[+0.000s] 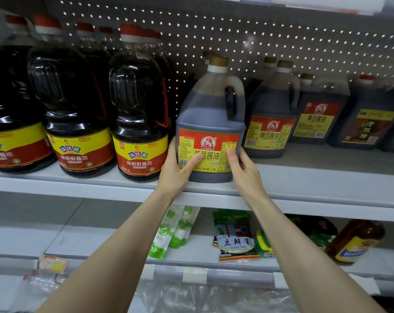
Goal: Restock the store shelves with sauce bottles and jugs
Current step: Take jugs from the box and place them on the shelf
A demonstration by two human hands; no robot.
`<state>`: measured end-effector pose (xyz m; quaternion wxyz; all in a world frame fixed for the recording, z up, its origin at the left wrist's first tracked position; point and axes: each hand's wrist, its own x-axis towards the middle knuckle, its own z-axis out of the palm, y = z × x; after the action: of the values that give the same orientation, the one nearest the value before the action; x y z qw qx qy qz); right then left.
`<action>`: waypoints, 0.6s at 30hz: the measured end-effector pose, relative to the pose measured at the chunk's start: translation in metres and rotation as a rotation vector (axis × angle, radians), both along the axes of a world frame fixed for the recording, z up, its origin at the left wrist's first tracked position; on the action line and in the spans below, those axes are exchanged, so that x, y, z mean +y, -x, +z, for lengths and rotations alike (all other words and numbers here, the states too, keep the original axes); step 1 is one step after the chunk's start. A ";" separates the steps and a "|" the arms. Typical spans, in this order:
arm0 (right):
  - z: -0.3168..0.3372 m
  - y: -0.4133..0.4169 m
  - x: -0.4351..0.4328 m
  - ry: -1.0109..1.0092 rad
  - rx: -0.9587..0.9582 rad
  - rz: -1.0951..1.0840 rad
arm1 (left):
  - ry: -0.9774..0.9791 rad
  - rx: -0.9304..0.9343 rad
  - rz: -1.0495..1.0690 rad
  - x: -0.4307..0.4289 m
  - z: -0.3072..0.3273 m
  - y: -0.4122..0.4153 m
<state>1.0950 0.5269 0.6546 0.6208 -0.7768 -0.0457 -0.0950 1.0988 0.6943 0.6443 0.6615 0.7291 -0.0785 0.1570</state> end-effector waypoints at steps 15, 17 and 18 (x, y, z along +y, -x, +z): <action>0.000 0.000 0.000 0.010 -0.012 0.010 | -0.031 0.028 -0.003 0.000 0.004 0.002; 0.002 0.002 0.001 0.018 -0.004 0.009 | -0.029 0.040 -0.011 0.000 0.008 0.004; 0.004 0.004 0.001 0.024 0.001 0.011 | -0.031 0.048 -0.011 0.001 0.010 0.007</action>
<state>1.0915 0.5279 0.6588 0.6122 -0.7839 -0.0507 -0.0907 1.0923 0.6955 0.6544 0.6527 0.7424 -0.0689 0.1345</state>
